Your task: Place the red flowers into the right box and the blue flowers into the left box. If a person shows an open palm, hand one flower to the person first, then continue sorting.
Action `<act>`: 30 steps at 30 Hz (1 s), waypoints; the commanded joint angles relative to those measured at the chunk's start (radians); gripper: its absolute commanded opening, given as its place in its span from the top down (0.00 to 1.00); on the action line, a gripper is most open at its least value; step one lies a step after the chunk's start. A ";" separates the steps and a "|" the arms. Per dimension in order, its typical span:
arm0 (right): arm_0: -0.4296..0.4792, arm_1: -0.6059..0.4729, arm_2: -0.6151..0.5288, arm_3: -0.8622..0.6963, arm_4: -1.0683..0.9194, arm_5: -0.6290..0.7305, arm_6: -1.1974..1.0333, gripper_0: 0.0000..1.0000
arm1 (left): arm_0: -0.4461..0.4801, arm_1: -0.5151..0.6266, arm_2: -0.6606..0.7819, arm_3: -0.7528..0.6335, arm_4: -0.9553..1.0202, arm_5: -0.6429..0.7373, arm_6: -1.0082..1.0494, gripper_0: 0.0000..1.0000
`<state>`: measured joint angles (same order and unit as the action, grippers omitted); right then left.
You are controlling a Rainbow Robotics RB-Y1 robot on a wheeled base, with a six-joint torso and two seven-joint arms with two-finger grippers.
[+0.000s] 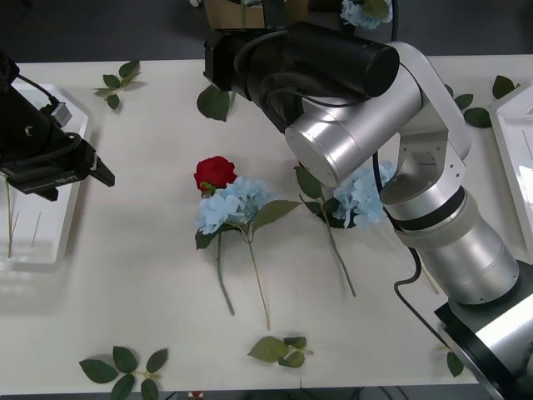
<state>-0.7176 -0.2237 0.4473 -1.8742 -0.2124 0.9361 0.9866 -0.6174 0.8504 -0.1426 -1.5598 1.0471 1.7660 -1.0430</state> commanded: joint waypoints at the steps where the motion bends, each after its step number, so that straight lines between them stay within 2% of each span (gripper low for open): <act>1: -0.028 -0.025 -0.001 -0.014 -0.010 -0.019 0.058 1.00 | -0.044 -0.007 -0.008 -0.031 -0.012 0.012 0.023 0.00; 9: -0.025 -0.025 -0.002 -0.014 -0.002 -0.030 0.058 0.99 | -0.044 -0.007 -0.009 -0.031 -0.016 0.012 0.018 0.00; 11: -0.025 -0.025 -0.002 -0.014 0.001 -0.033 0.061 0.69 | -0.044 -0.007 -0.008 -0.031 -0.016 0.012 0.018 0.00; 13: -0.025 -0.023 -0.007 -0.014 0.001 -0.036 0.063 0.26 | -0.044 -0.007 -0.008 -0.031 -0.018 0.012 0.017 0.00; 15: -0.025 -0.025 -0.010 -0.014 -0.004 -0.037 0.063 0.01 | -0.044 -0.005 -0.008 -0.031 -0.019 0.012 0.018 0.00; 23: -0.025 -0.025 -0.015 -0.014 -0.010 -0.036 0.067 0.00 | -0.044 -0.008 -0.009 -0.031 -0.022 0.012 0.017 0.00; 30: -0.023 -0.042 -0.030 -0.014 -0.061 -0.034 0.076 0.00 | -0.065 -0.067 -0.051 -0.031 -0.076 0.015 0.032 0.00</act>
<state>-0.7176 -0.2247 0.4434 -1.8736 -0.2312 0.9123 0.9877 -0.6189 0.8251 -0.1456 -1.5614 1.0145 1.7663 -1.0430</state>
